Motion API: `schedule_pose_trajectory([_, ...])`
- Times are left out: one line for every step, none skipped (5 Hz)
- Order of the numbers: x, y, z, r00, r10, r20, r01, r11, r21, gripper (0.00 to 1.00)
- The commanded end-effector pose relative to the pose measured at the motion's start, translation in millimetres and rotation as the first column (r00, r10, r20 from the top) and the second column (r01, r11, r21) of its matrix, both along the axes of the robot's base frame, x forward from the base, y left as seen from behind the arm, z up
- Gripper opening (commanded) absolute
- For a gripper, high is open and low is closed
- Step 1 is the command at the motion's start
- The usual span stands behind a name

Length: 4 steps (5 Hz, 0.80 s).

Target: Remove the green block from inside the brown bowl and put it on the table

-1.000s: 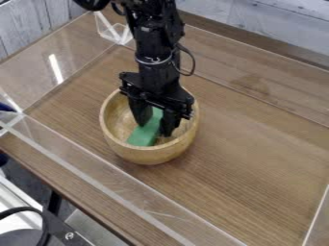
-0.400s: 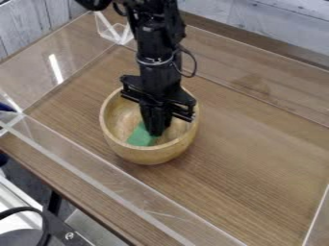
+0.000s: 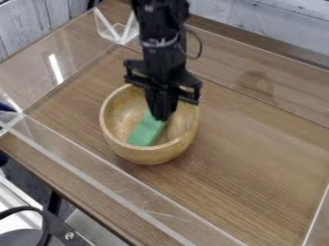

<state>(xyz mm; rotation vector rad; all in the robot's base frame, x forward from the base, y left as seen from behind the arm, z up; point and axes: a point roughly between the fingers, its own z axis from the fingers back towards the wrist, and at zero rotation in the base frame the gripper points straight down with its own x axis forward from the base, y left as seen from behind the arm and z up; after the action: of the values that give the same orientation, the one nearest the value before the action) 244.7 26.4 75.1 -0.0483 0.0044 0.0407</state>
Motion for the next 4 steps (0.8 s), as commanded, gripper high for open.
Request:
schedule_pose_trajectory([16.7, -10.1, 34.7, 0.997, -0.011, 0.082, 0.011, 1.0, 0.001, 0.0])
schedule_pose_trajectory([23.9, -17.3, 52.3, 0.995, -0.018, 0.095, 0.018, 1.0, 0.004, 0.0])
schedule_pose_trajectory([17.8, -5.1, 41.1, 0.996, -0.02, 0.086, 0.018, 1.0, 0.025, 1.0])
schedule_pose_trajectory([15.0, 3.1, 33.9, 0.997, -0.029, 0.073, 0.026, 0.999, 0.038, 1.0])
